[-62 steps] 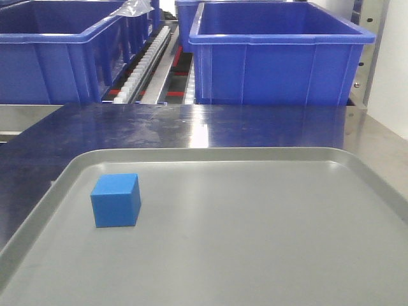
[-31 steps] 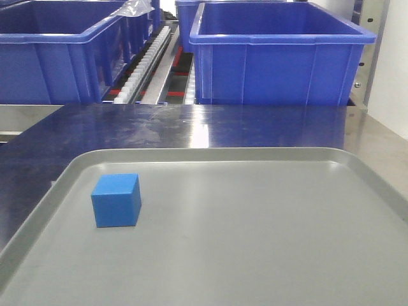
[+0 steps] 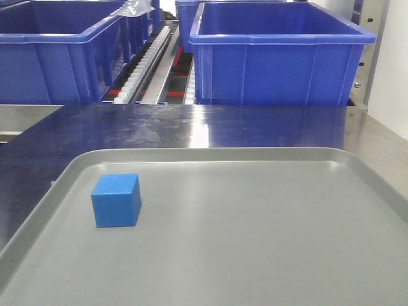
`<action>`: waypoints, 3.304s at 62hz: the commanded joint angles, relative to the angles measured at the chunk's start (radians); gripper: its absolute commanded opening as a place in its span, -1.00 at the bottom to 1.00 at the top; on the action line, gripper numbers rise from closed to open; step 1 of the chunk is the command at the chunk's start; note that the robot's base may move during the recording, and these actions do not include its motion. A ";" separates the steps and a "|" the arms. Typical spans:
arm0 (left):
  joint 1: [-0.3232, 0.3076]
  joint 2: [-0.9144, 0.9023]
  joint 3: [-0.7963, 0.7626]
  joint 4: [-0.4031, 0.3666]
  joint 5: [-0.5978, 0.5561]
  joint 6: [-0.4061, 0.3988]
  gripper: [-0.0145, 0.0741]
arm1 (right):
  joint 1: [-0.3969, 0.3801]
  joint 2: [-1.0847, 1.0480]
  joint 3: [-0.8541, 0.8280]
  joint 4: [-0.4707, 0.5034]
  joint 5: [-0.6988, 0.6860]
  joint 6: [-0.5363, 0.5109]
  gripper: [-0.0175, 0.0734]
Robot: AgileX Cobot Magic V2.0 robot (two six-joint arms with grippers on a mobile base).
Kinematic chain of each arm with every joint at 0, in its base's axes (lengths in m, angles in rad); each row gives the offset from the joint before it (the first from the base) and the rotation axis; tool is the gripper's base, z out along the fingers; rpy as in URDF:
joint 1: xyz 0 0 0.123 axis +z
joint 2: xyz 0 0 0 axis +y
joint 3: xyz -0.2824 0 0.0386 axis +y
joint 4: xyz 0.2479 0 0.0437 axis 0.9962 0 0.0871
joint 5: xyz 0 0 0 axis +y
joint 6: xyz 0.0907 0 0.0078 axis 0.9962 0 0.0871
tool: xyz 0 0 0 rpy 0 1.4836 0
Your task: Sort and place red and blue blocks on shelf
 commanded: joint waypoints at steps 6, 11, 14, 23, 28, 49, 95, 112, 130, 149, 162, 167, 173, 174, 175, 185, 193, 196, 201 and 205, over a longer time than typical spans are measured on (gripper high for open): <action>-0.007 0.017 -0.038 -0.021 -0.056 -0.003 -0.37 | -0.007 -0.001 -0.027 -0.011 -0.090 -0.009 -0.50; -0.006 0.032 -0.040 -0.026 -0.028 -0.003 -0.33 | -0.007 -0.001 -0.027 -0.011 -0.090 -0.009 -0.50; -0.006 0.045 -0.040 -0.031 -0.005 -0.003 -0.27 | -0.007 -0.001 -0.027 -0.011 -0.090 -0.009 -0.50; -0.006 0.099 -0.040 -0.070 0.047 -0.003 0.10 | -0.007 -0.001 -0.027 -0.011 -0.090 -0.009 -0.50; -0.006 0.132 -0.042 -0.103 0.068 -0.003 0.26 | -0.007 -0.001 -0.027 -0.011 -0.090 -0.009 -0.50; -0.010 0.291 -0.210 -0.157 0.285 -0.001 0.27 | -0.007 -0.001 -0.027 -0.011 -0.090 -0.009 -0.50; -0.164 0.574 -0.460 -0.280 0.345 0.051 0.33 | -0.007 -0.001 -0.027 -0.011 -0.090 -0.009 -0.50; -0.281 0.650 -0.460 -0.262 0.241 0.049 0.40 | -0.007 -0.001 -0.027 -0.011 -0.090 -0.009 -0.50; -0.376 0.749 -0.460 -0.262 0.203 0.012 0.40 | -0.007 -0.001 -0.027 -0.011 -0.090 -0.009 -0.50; -0.450 0.826 -0.460 -0.262 0.188 -0.035 0.40 | -0.007 -0.001 -0.027 -0.011 -0.090 -0.009 -0.50; -0.497 0.851 -0.460 -0.262 0.164 -0.066 0.40 | -0.007 -0.001 -0.027 -0.011 -0.090 -0.009 -0.50; -0.509 0.862 -0.460 -0.260 0.151 -0.098 0.40 | -0.007 -0.001 -0.027 -0.011 -0.090 -0.009 -0.50; -0.525 0.879 -0.460 -0.257 0.147 -0.111 0.40 | -0.007 -0.001 -0.027 -0.011 -0.090 -0.009 -0.50; -0.528 0.881 -0.460 -0.257 0.145 -0.111 0.40 | -0.007 -0.001 -0.027 -0.011 -0.090 -0.009 -0.50; -0.531 0.884 -0.460 -0.257 0.145 -0.111 0.40 | -0.007 -0.001 -0.027 -0.011 -0.090 -0.009 -0.50; -0.555 0.912 -0.464 -0.252 0.126 -0.144 0.40 | -0.007 -0.001 -0.027 -0.011 -0.090 -0.009 -0.50; -0.572 0.938 -0.482 -0.241 0.124 -0.162 0.40 | -0.007 -0.001 -0.027 -0.011 -0.090 -0.009 -0.50; -0.576 0.948 -0.492 -0.235 0.124 -0.164 0.40 | -0.007 -0.001 -0.027 -0.011 -0.090 -0.009 -0.50; -0.581 0.967 -0.511 -0.233 0.132 -0.172 0.40 | -0.007 -0.001 -0.027 -0.011 -0.090 -0.009 -0.50; -0.581 0.980 -0.522 -0.233 0.135 -0.172 0.40 | -0.007 -0.001 -0.027 -0.011 -0.090 -0.009 -0.50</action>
